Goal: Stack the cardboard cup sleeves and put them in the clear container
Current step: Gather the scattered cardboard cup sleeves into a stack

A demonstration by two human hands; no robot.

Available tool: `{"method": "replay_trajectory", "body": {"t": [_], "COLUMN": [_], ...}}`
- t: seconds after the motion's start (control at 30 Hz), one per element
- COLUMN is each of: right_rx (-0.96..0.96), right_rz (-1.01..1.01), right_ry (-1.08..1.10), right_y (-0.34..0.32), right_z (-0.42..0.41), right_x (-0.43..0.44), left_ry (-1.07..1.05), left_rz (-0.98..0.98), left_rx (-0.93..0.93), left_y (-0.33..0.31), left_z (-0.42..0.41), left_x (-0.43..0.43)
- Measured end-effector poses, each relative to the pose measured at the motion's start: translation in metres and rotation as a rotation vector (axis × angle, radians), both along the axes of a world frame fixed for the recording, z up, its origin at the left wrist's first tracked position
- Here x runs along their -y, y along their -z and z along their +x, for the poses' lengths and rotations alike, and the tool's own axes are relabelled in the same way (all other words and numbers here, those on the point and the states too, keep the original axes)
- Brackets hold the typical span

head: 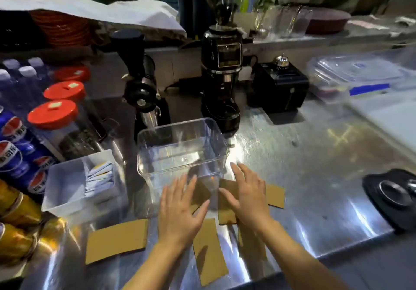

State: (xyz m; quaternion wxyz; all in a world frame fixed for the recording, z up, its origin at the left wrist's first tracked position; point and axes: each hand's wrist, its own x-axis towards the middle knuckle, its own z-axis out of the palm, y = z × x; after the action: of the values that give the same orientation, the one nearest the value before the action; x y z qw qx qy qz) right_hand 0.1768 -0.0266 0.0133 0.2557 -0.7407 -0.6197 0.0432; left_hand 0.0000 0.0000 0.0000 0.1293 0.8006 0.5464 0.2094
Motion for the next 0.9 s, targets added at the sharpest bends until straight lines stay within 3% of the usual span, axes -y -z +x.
{"method": "replay_trajectory", "body": {"t": [0.17, 0.33, 0.53, 0.67, 0.8, 0.9], "right_rx": [0.011, 0.016, -0.109, -0.178, -0.294, -0.567], "right_rz": [-0.334, -0.431, -0.595, -0.559, -0.360, -0.216], "right_ry": [0.147, 0.239, 0.311, 0.279, 0.272, 0.223], "right_y": [0.031, 0.032, 0.021, 0.023, 0.022, 0.016], "right_z": [-0.005, -0.010, -0.015, -0.019, -0.019, -0.015], "right_x": [0.009, 0.003, -0.018, -0.023, -0.023, -0.018], "left_ry": [0.050, 0.069, 0.063, 0.064, 0.063, 0.073], "left_rz": [-0.086, -0.102, -0.099, -0.073, -0.045, -0.073], "left_rx": [-0.151, -0.212, -0.252, -0.223, -0.230, -0.223], "left_y": [0.033, 0.045, 0.049, 0.046, 0.044, 0.043], "left_z": [-0.001, 0.000, 0.002, 0.002, 0.003, 0.000], "left_x": [0.013, 0.016, 0.019, 0.020, 0.021, 0.020]}}
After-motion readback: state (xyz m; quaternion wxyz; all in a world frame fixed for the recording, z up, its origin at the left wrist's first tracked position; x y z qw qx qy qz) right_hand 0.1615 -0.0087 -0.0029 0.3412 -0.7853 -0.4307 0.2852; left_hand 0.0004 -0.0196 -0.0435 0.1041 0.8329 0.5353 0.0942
